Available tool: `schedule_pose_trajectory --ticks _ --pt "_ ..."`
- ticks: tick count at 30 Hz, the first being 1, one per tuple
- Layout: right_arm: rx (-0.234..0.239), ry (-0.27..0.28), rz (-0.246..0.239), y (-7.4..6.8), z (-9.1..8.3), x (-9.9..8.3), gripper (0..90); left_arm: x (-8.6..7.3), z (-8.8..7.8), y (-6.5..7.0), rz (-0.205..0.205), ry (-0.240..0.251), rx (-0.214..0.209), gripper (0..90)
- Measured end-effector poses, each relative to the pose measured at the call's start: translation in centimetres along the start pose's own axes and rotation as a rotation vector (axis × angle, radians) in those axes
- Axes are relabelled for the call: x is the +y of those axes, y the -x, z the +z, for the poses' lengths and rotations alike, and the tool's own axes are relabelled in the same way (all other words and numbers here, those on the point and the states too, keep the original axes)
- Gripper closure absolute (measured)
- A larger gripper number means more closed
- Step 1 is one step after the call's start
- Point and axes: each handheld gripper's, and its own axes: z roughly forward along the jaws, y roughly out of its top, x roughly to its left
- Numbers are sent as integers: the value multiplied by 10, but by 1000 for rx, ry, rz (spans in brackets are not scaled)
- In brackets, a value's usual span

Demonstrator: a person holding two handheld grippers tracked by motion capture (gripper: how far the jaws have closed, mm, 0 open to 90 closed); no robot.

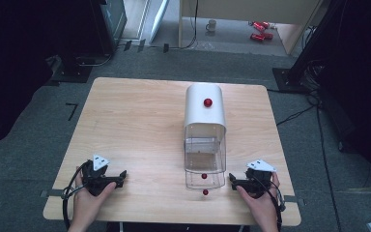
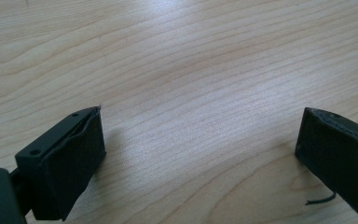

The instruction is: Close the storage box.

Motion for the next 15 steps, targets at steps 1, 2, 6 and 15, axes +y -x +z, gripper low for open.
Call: schedule_pose_trajectory --ticks 1,2,6,15 --pt "0 0 0 0 0 0 6 0 0 0 -6 0 5 12" --pt "-3 2 4 0 0 0 12 0 0 0 -6 0 5 12" --pt "-22 27 26 -2 -5 -4 115 -1 -1 0 2 -1 1 12" --pt "-56 69 51 -9 -18 -6 205 -3 -2 2 18 1 -15 13"
